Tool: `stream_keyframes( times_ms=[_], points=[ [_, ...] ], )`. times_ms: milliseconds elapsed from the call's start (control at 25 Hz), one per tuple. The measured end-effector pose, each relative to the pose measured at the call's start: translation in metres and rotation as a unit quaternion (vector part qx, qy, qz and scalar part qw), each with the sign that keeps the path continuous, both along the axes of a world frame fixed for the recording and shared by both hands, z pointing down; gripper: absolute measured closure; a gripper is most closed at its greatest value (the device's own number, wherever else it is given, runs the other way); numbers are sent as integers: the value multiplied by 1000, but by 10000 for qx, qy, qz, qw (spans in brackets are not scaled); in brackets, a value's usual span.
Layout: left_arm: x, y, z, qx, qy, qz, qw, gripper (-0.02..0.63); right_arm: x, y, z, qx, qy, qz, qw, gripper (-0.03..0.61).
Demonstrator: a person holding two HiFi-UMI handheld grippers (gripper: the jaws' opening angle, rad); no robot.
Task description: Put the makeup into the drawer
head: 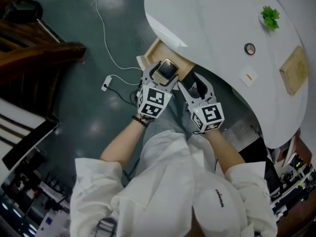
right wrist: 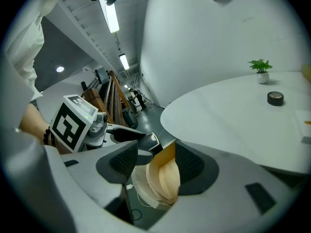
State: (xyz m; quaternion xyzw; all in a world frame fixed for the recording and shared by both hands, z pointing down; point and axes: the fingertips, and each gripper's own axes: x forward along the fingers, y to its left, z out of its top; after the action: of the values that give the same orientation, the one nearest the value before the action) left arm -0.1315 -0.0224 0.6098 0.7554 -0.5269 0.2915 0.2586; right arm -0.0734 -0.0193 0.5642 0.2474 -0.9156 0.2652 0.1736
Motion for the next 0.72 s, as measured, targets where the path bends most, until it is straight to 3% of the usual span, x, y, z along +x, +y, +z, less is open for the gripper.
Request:
stream_keyframes(
  times_ms=[80,360,720],
  points=[
    [-4,-1,10,-7,10,22,10000,273,-8,1,9,40,102,110,9999,328],
    [-4,-6,42,-154,-74,389,9991,272,-9,-8,48,135,479,530,9974,439],
    [18,-24,76,-475,-192,1039,9933,272,6,-16,83,93,743,874,9933,448]
  ],
)
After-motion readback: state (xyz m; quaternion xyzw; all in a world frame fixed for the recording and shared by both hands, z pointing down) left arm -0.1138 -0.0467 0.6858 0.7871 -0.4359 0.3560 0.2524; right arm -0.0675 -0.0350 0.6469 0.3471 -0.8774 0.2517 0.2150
